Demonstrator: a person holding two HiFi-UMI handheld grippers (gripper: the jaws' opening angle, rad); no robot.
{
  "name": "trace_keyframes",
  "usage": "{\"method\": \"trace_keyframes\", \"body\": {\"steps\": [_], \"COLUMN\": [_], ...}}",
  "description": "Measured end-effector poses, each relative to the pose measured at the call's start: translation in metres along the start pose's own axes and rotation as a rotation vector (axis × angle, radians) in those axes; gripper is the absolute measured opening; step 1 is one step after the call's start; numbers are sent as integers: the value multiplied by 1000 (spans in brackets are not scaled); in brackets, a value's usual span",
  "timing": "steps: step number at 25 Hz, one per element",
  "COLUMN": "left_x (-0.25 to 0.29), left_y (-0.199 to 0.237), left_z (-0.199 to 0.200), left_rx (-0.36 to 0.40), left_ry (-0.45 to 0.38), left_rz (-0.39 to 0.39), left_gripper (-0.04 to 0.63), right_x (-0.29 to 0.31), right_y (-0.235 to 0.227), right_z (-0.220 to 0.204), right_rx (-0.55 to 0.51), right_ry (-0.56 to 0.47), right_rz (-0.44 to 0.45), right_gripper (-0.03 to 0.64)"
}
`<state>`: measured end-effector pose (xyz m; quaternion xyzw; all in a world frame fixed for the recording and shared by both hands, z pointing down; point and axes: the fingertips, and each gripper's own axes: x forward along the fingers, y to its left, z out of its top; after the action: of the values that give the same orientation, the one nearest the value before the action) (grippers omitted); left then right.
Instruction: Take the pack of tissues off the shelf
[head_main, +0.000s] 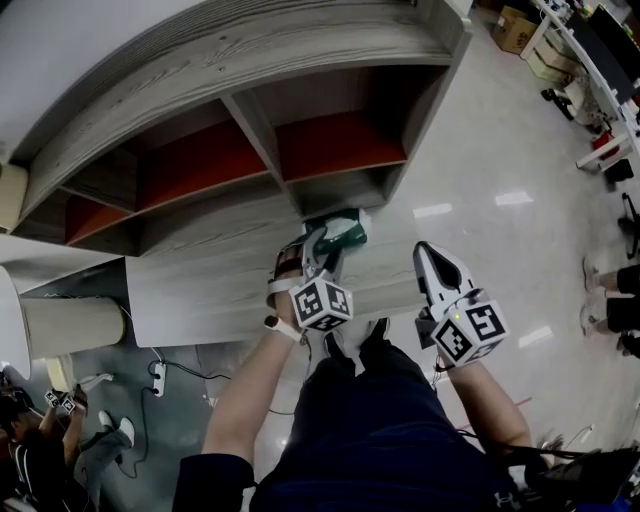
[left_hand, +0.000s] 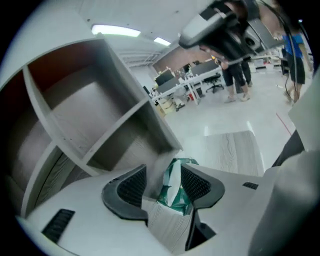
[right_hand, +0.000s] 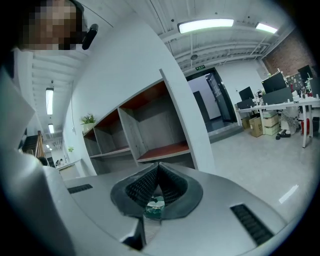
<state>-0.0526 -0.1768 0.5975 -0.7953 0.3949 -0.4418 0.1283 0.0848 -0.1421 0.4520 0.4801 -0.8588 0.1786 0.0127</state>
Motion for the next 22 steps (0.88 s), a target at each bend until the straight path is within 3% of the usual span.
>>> {"method": "trace_keyframes", "body": {"steps": [3,6,12,17,22], "left_x": [-29,-60,-121,-155,-175], "left_y": [18,33,59,73,85], "left_z": [17,34,67,81,88], "left_rx": [-102,-146,-320,-433,-517], "left_ry": [-54,-118,-292,-388,-430], "left_rz": [36,87,134,153,158], "left_gripper": [173,126,31,18,17], "right_x": [-1,-1,-6,-8,-7], "right_y": [9,18,34,47,58], "right_z": [3,10,24,34,42], "right_rx": [-9,-27,-50,-83,-113], "right_ry": [-9,-22,-50,-68,-82], "right_rz": [15,31,54,74,88], "right_gripper": [11,11,11,11,11]}}
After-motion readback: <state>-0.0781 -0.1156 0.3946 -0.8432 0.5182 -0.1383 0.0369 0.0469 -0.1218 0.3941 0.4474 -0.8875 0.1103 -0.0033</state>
